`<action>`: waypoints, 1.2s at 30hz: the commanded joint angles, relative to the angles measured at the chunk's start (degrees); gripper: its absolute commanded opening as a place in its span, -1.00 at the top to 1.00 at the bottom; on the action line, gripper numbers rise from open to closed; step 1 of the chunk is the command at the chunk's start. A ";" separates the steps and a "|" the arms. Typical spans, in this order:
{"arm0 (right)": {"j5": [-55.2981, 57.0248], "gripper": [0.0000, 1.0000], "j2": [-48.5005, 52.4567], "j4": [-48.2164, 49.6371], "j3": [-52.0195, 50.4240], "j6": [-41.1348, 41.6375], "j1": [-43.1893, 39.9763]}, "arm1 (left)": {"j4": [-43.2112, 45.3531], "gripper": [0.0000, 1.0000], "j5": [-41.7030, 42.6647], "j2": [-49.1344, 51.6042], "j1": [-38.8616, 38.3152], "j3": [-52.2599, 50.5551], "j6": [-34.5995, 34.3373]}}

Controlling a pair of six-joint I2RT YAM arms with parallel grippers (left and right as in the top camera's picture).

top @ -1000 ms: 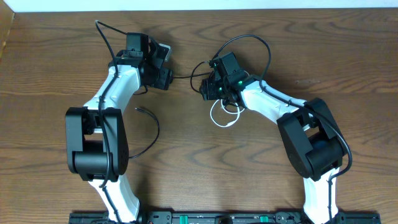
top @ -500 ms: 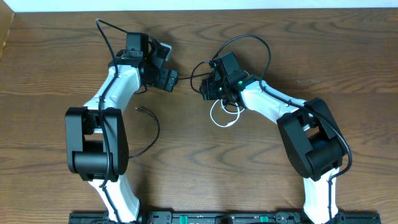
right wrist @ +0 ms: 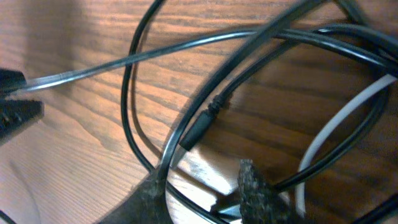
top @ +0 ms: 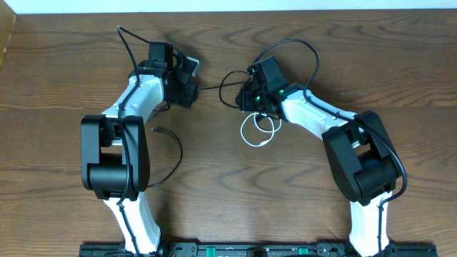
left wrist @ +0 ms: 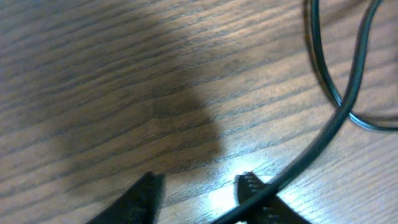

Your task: Untangle cables

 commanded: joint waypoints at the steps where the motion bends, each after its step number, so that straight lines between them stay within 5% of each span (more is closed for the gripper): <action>1: -0.55 0.78 0.83 -0.31 0.35 0.70 -0.50 | 0.11 0.74 -0.13 -1.33 -0.07 0.59 -0.13; 2: -0.57 0.98 0.76 -0.33 0.35 0.70 -0.57 | 0.07 0.84 -0.13 -1.92 -0.07 0.61 -0.37; 13: 0.63 0.98 -6.45 -6.51 0.37 0.70 -6.08 | 4.02 0.85 0.55 -17.86 0.00 0.61 -12.39; 23: 8.52 0.98 -7.26 -16.83 0.20 0.70 -10.99 | 15.65 0.85 11.96 -36.85 -0.02 0.61 -25.99; 36: 13.46 0.97 -7.26 -17.73 -1.88 0.70 -11.10 | 27.85 0.85 14.08 -51.63 -0.02 0.61 -38.49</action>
